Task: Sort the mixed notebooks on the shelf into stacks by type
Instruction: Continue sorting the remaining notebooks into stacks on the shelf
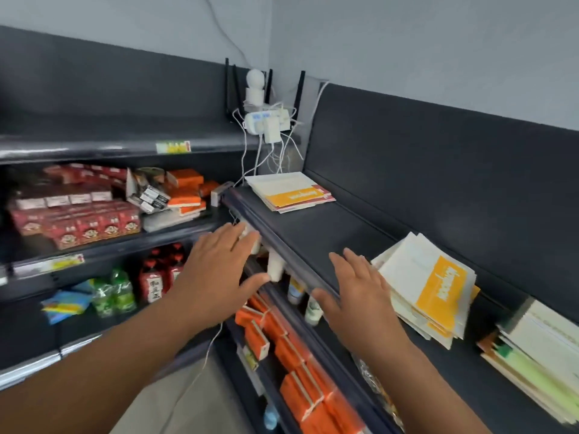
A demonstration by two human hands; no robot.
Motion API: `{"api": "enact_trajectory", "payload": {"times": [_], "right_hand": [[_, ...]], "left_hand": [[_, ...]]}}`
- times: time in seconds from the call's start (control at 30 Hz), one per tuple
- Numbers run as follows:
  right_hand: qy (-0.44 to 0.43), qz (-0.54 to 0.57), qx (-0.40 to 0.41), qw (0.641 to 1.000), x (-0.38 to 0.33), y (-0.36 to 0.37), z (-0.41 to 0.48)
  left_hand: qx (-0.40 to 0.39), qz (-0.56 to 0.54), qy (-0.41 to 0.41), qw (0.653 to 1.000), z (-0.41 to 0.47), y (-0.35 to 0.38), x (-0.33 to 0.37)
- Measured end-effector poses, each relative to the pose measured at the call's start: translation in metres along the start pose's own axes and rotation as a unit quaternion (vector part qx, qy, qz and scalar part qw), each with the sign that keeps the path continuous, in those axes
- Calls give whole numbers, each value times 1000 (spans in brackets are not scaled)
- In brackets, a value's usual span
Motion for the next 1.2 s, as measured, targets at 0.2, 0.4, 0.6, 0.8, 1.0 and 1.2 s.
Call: {"api": "enact_trajectory", "payload": {"times": [0.2, 0.4, 0.6, 0.8, 1.0, 1.2], "right_hand": [[-32, 23, -29, 999, -58, 25, 43], [-26, 17, -46, 998, -73, 44, 86], [-2, 17, -49, 999, -66, 68, 146], [40, 31, -36, 998, -54, 91, 222], [87, 26, -29, 995, -30, 107, 279], [153, 29, -31, 987, -5, 115, 301]], "left_hand": [[0, 13, -46, 999, 1, -14, -76], [0, 16, -64, 998, 20, -6, -119], [6, 15, -58, 998, 71, 10, -146], [-11, 13, -48, 999, 144, 41, -170], [-12, -6, -26, 1000, 218, 69, -174], [-42, -28, 40, 998, 286, 100, -158]]}}
Point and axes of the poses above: each hand's wrist, its own z-axis towards the middle knuckle, its own y-axis out of the palm, x = y × z, the point moved 8 cm from there along z, towards the middle knuckle, and after that the axes turned 3 degrees about x, right-handed, at the moved point
